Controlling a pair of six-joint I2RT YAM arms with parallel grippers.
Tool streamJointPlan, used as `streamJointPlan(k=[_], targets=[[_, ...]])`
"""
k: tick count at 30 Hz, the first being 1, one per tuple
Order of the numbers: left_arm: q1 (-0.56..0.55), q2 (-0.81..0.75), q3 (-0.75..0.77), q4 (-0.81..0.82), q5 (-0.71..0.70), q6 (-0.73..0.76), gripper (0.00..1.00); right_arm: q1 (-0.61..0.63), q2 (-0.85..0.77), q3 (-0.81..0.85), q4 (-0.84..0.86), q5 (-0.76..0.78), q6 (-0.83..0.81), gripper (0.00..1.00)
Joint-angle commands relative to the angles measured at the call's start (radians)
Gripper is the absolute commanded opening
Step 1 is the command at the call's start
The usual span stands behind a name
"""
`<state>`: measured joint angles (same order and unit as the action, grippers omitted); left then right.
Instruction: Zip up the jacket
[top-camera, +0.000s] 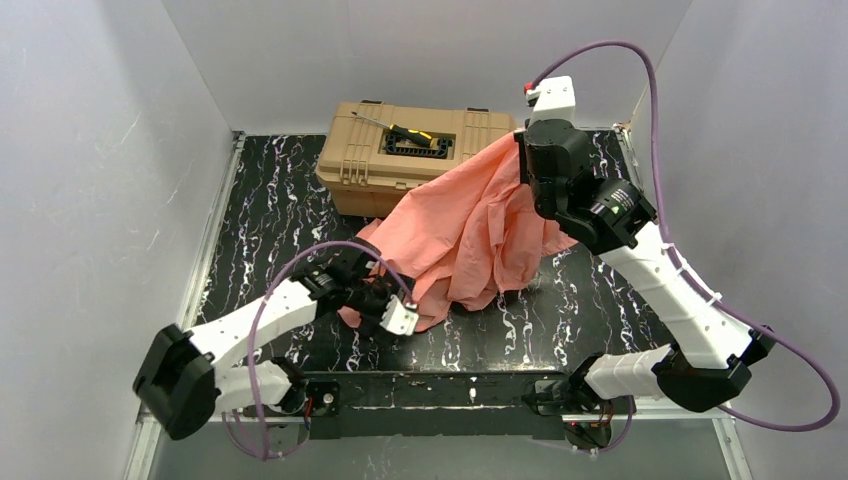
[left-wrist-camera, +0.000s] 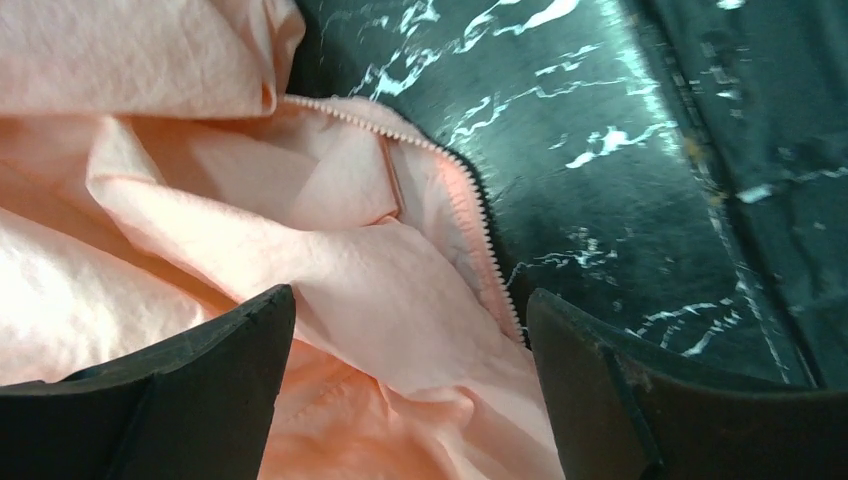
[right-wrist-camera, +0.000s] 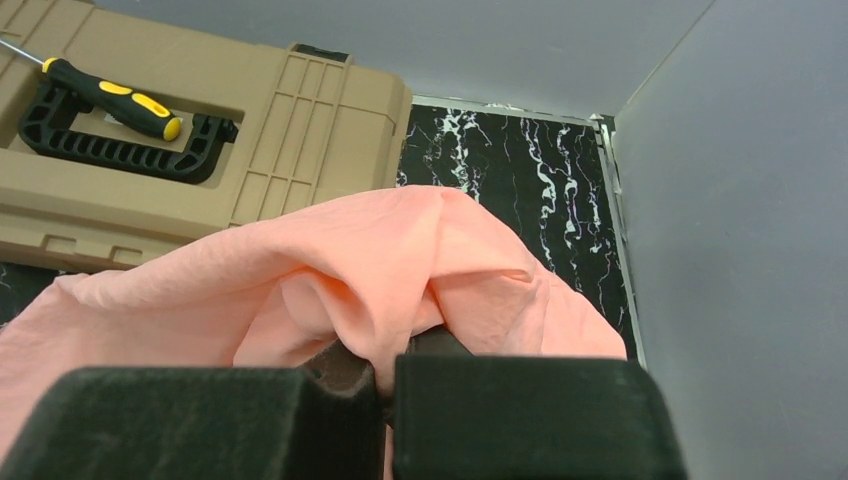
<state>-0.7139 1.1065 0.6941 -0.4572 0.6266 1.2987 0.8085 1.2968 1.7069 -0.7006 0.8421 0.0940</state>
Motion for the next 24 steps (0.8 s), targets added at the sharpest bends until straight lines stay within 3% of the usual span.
streamJointPlan(k=[1, 4, 6, 9, 10, 11, 17, 24], targets=[[-0.012, 0.117, 0.05, 0.164, -0.154, -0.222, 0.79, -0.024, -0.054, -0.001, 0.052, -0.012, 0.027, 0.01], [-0.014, 0.141, 0.051, 0.17, -0.172, -0.277, 0.72, -0.04, -0.068, 0.007, 0.039, -0.022, 0.026, 0.01], [-0.02, 0.148, 0.052, 0.161, -0.166, -0.319, 0.61, -0.048, -0.076, 0.011, 0.036, -0.03, 0.026, 0.01], [-0.023, 0.179, 0.096, 0.135, -0.18, -0.404, 0.16, -0.057, -0.087, 0.018, 0.035, -0.041, 0.029, 0.01], [-0.023, 0.182, 0.116, 0.119, -0.187, -0.417, 0.05, -0.059, -0.09, 0.02, 0.033, -0.045, 0.027, 0.01], [-0.023, 0.169, 0.146, 0.097, -0.195, -0.426, 0.0, -0.061, -0.091, 0.023, 0.03, -0.045, 0.024, 0.01], [-0.015, -0.035, 0.46, -0.121, -0.069, -0.483, 0.0, -0.072, -0.106, 0.076, -0.008, -0.02, -0.011, 0.01], [-0.014, -0.187, 0.873, -0.147, 0.0, -0.481, 0.0, -0.072, -0.11, 0.148, -0.061, -0.026, -0.033, 0.01]])
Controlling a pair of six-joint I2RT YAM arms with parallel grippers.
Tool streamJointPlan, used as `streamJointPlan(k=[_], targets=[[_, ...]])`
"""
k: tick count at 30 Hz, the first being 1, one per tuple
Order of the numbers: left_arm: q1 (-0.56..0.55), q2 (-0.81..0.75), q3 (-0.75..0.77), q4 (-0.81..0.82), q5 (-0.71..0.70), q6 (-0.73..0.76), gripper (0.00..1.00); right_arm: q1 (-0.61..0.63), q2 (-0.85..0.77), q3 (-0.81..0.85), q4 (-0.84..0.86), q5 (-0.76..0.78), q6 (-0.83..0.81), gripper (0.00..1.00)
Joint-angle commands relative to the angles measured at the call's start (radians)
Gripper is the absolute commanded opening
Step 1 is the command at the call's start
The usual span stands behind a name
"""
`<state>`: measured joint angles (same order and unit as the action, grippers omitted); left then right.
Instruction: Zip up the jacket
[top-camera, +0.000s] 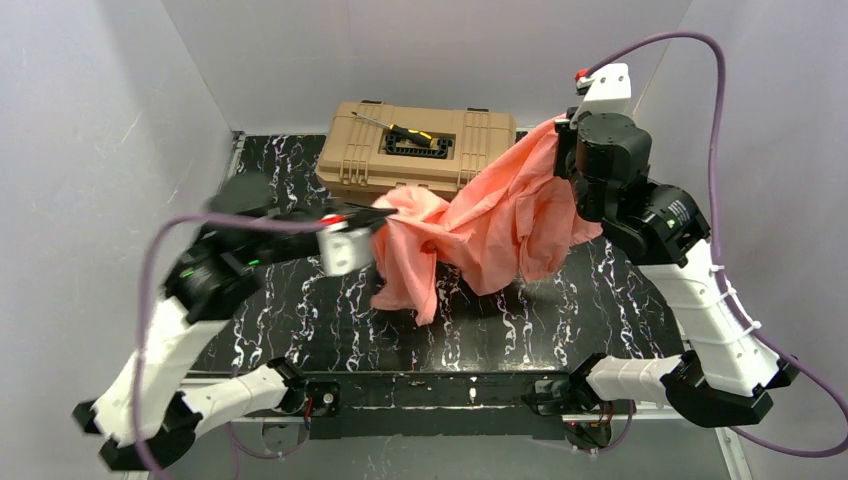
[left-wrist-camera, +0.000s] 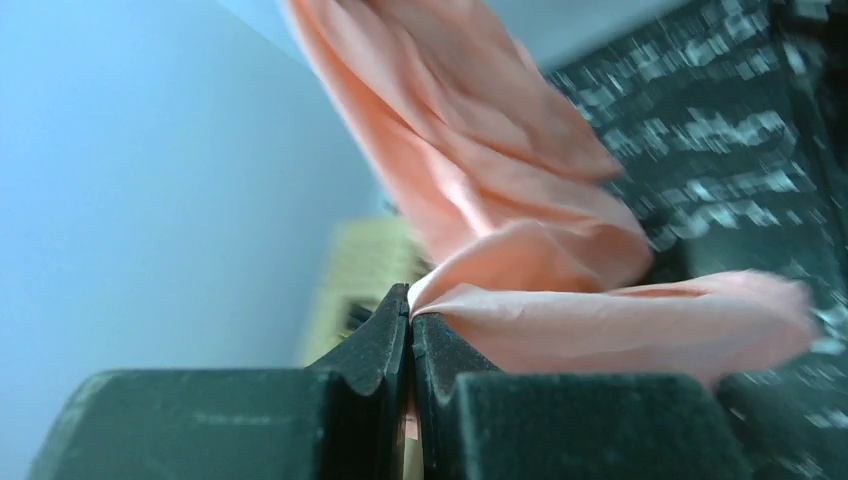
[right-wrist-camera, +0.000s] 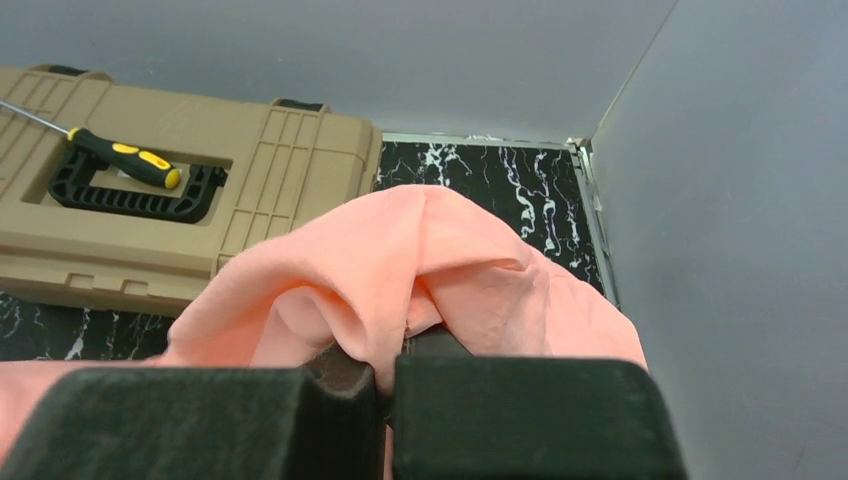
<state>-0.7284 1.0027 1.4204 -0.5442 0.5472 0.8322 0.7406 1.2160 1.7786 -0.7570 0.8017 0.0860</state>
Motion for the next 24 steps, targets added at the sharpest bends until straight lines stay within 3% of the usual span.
streamJointPlan(k=[1, 5, 11, 16, 21, 22, 23, 24], targets=[[0.0, -0.094, 0.176, -0.06, 0.074, -0.013, 0.0, -0.004, -0.03, 0.086, -0.014, 0.011, -0.024, 0.01], [0.0, -0.149, 0.224, -0.048, 0.04, -0.015, 0.0, -0.005, -0.038, 0.103, -0.043, 0.025, -0.026, 0.01], [0.0, -0.225, 0.15, 0.077, -0.089, -0.031, 0.0, -0.004, -0.042, 0.085, -0.043, 0.087, -0.038, 0.01], [0.0, -0.226, 0.17, 0.145, -0.099, -0.088, 0.0, -0.007, -0.014, -0.046, -0.02, 0.166, -0.04, 0.01], [0.0, -0.207, 0.222, 0.159, -0.092, -0.127, 0.0, -0.036, -0.005, -0.193, 0.011, 0.108, 0.044, 0.01], [0.001, -0.203, 0.234, 0.159, -0.085, -0.134, 0.0, -0.04, -0.001, -0.22, 0.015, 0.091, 0.059, 0.04], [0.0, -0.197, 0.244, 0.161, -0.075, -0.146, 0.0, -0.042, 0.006, -0.251, 0.023, 0.077, 0.072, 0.13], [0.001, -0.189, 0.256, 0.164, -0.064, -0.161, 0.0, -0.044, 0.011, -0.281, 0.037, 0.056, 0.076, 0.3]])
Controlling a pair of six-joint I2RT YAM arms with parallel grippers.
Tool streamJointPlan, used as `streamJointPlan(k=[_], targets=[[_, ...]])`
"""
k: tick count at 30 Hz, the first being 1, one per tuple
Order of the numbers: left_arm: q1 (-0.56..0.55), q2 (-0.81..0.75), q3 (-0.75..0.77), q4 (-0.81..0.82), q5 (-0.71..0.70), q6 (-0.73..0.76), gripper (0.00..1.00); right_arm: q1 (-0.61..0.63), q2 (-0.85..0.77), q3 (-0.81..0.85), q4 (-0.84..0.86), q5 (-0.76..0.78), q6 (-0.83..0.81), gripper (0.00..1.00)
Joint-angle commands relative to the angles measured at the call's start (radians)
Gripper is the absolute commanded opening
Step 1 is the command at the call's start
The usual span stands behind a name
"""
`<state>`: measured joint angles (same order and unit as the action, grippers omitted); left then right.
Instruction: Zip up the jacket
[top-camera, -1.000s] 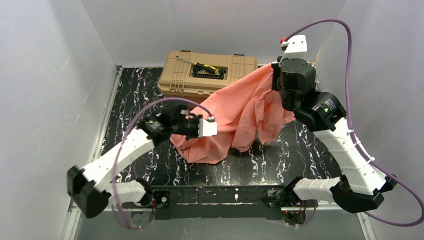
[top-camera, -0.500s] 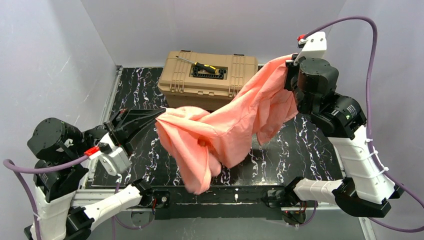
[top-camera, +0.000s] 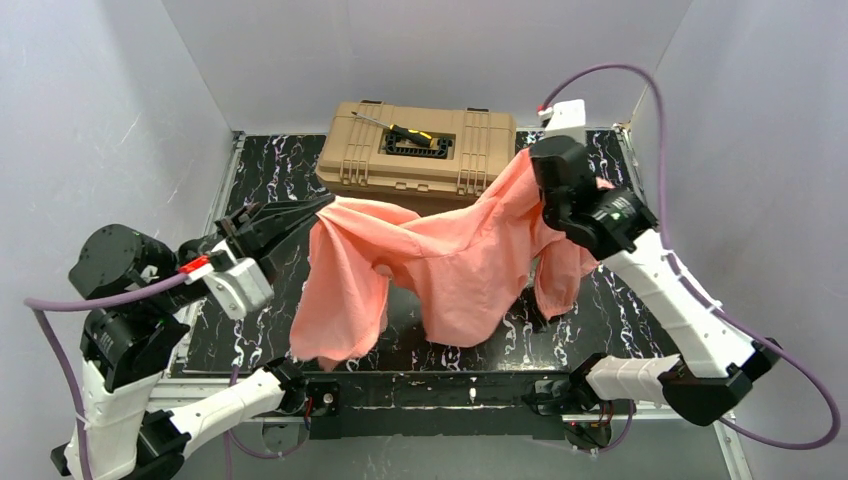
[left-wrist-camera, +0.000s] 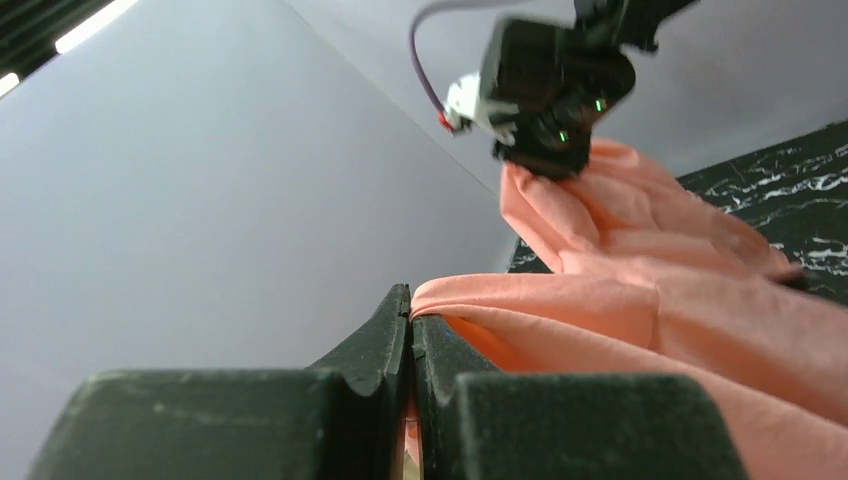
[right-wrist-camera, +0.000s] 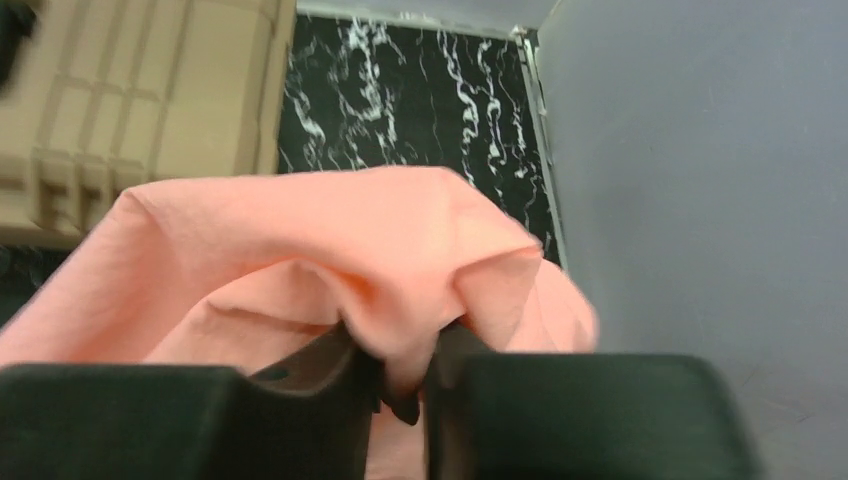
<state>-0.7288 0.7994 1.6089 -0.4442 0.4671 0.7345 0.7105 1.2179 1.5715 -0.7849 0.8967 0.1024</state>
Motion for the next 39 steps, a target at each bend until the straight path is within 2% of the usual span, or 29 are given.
streamJointPlan(k=[1, 4, 6, 14, 21, 23, 28, 34, 37, 39], targets=[[0.0, 0.022, 0.08, 0.063, 0.029, -0.08, 0.0, -0.014, 0.015, -0.096, 0.071, -0.064, 0.061, 0.5], [0.001, 0.039, 0.103, 0.065, 0.055, -0.125, 0.0, -0.014, 0.022, -0.116, 0.077, -0.152, 0.074, 0.83], [0.001, 0.043, 0.104, 0.064, 0.065, -0.129, 0.0, -0.014, 0.003, -0.111, 0.084, -0.192, 0.078, 0.97], [0.0, 0.051, 0.077, 0.157, 0.0, -0.087, 0.0, -0.013, -0.146, -0.176, 0.015, -0.41, 0.134, 0.98], [0.001, 0.048, 0.0, 0.373, -0.139, 0.061, 0.0, -0.007, -0.346, -0.523, 0.057, -0.585, 0.274, 0.98], [0.001, 0.06, 0.005, 0.384, -0.161, 0.084, 0.0, -0.003, -0.376, -0.595, 0.088, -0.653, 0.287, 0.98], [0.001, 0.068, 0.015, 0.384, -0.172, 0.113, 0.0, 0.038, -0.374, -0.737, 0.097, -0.637, 0.313, 0.98], [0.0, 0.08, -0.022, 0.501, -0.29, 0.188, 0.0, 0.267, -0.237, -0.774, 0.237, -0.555, 0.401, 0.98], [0.001, 0.099, -0.002, 0.509, -0.339, 0.219, 0.0, 0.461, -0.169, -0.761, 0.317, -0.468, 0.387, 0.98], [0.0, 0.105, 0.004, 0.506, -0.345, 0.229, 0.0, 0.528, -0.177, -0.783, 0.402, -0.452, 0.351, 0.98]])
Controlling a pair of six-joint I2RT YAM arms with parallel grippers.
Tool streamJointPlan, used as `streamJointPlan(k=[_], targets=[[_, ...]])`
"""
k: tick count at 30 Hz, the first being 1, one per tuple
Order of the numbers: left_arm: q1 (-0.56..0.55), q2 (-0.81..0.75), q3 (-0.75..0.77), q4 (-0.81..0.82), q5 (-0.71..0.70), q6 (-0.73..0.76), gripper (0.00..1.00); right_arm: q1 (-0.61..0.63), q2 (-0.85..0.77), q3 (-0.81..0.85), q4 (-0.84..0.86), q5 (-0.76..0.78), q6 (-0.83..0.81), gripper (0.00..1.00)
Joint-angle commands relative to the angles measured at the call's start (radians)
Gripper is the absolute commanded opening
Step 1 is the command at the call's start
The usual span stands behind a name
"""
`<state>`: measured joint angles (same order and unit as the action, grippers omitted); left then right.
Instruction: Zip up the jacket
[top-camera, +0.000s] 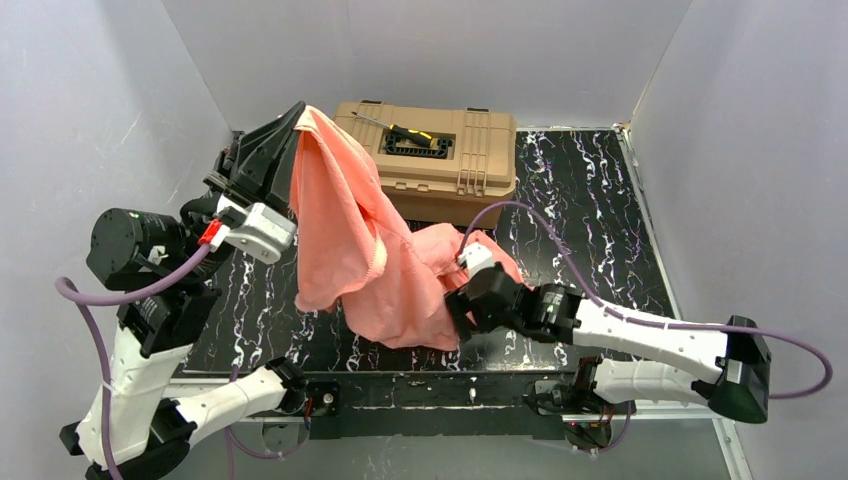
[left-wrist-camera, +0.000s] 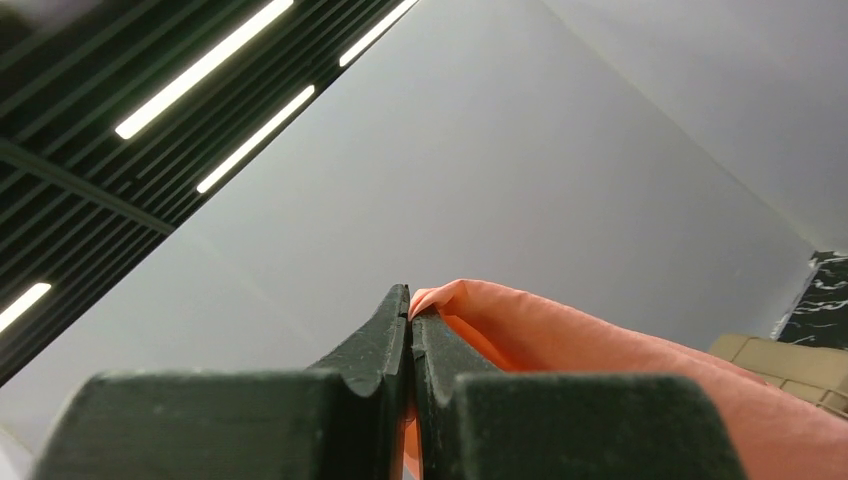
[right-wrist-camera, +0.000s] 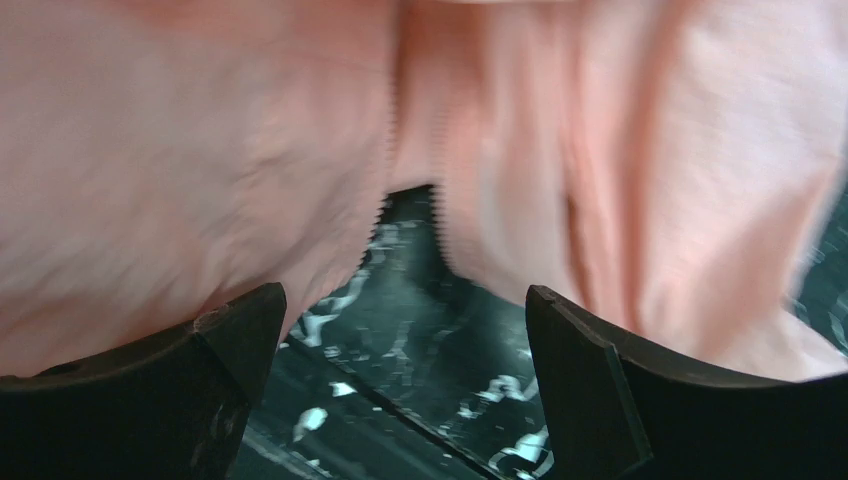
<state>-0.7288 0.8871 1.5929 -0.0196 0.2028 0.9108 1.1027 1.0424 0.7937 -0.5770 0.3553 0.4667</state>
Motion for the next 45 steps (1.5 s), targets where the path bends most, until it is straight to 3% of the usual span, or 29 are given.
streamJointPlan(k=[1, 10, 15, 19, 22, 26, 31, 35, 41, 43, 45], targets=[[0.001, 0.017, 0.021, 0.079, -0.074, 0.055, 0.0, 0.158, -0.011, -0.021, 0.215, 0.096, -0.024, 0.98], [0.001, 0.007, 0.005, 0.067, -0.043, 0.062, 0.0, 0.234, -0.12, -0.112, 0.614, 0.001, -0.186, 0.98], [0.001, 0.011, 0.012, 0.056, -0.041, 0.058, 0.0, 0.291, -0.136, 0.028, 0.599, 0.134, -0.294, 0.98], [0.0, 0.018, 0.018, 0.037, -0.028, 0.048, 0.0, 0.461, -0.012, 0.118, 0.619, 0.316, -0.414, 0.98], [0.001, 0.021, 0.03, -0.007, -0.007, 0.031, 0.0, 0.574, 0.059, 0.186, 0.729, 0.522, -0.598, 0.98], [0.001, 0.021, 0.033, -0.036, 0.011, 0.011, 0.0, 0.61, 0.102, 0.186, 1.043, 0.618, -0.895, 0.98], [0.001, 0.016, 0.007, -0.053, -0.007, -0.036, 0.0, 0.633, 0.193, 0.213, 1.373, 0.605, -1.153, 0.98], [0.001, 0.019, -0.021, -0.065, 0.009, -0.071, 0.0, 0.647, 0.278, 0.291, 1.403, 0.546, -1.252, 0.98], [0.0, 0.037, -0.016, -0.075, 0.042, -0.129, 0.0, 0.662, 0.472, 0.362, 1.719, 0.59, -1.773, 0.98], [0.001, 0.042, -0.013, -0.082, 0.04, -0.147, 0.0, 0.657, 0.509, 0.386, 1.765, 0.567, -1.827, 0.98], [0.0, 0.048, -0.009, -0.093, 0.037, -0.167, 0.0, 0.638, 0.513, 0.413, 1.71, 0.541, -1.791, 0.93]])
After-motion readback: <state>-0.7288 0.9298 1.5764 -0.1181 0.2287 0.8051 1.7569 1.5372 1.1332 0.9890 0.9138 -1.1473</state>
